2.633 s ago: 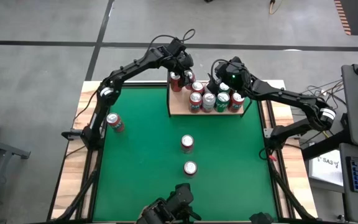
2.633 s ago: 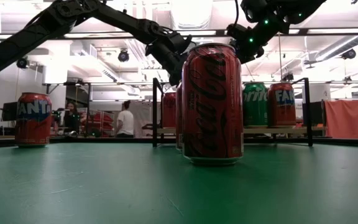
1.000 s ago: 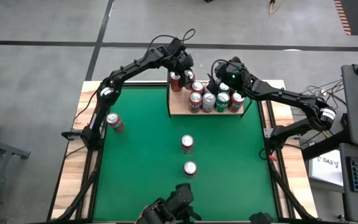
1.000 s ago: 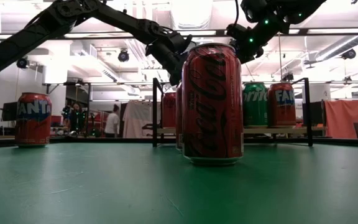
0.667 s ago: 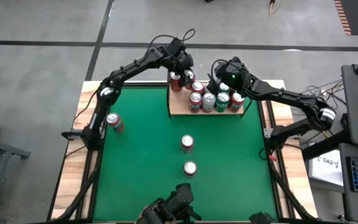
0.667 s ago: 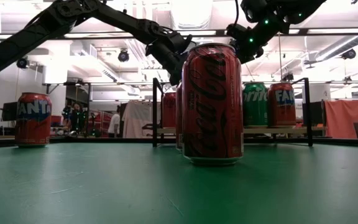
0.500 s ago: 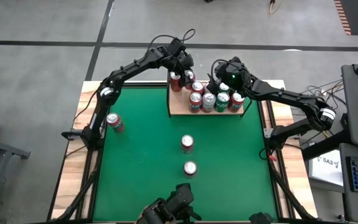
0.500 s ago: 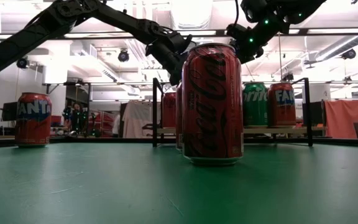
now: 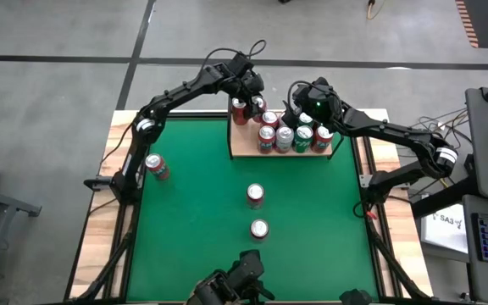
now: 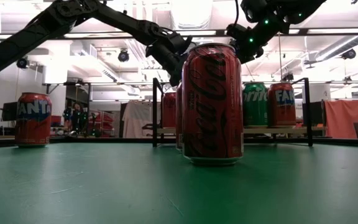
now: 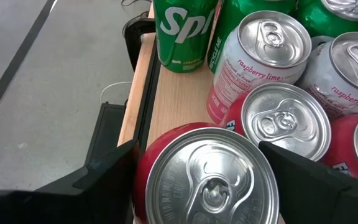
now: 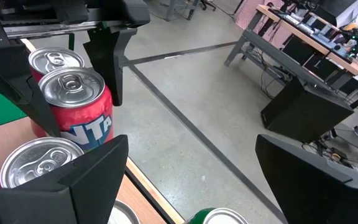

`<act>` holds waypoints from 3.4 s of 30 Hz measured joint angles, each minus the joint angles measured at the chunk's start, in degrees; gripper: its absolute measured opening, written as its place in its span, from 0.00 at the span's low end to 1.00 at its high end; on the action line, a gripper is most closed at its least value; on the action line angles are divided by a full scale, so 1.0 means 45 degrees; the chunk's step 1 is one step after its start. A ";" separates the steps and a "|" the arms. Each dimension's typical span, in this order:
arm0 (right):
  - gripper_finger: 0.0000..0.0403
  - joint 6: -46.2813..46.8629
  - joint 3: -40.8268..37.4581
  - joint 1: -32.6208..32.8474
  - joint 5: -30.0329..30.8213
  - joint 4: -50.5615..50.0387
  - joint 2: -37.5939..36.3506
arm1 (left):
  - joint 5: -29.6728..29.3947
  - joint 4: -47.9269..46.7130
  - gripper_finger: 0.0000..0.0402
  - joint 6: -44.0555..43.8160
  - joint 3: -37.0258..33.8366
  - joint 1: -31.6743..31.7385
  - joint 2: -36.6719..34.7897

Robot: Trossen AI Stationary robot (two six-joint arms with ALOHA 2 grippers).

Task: Place canned beverage on shelf
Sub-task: Put the red soda can on the shelf aligned with the other red soda can

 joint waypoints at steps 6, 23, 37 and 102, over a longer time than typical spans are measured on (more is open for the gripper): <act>0.85 0.0033 0.0000 0.0000 -0.0003 -0.0002 0.0000 | -0.0004 -0.0005 0.77 -0.0132 -0.0010 0.0000 0.0000; 0.85 -0.0010 0.0000 0.0000 0.0002 -0.0005 0.0000 | 0.0518 0.0034 0.77 -0.0148 -0.0019 0.0000 0.0000; 0.85 -0.0010 0.0000 0.0000 0.0002 -0.0005 -0.0005 | 0.0505 0.0413 0.77 -0.0490 0.0037 -0.0001 0.0000; 0.81 0.1886 0.1836 0.0112 -0.5642 0.0101 0.2268 | 0.2143 0.0576 0.00 0.0017 -0.3081 0.0518 -0.7535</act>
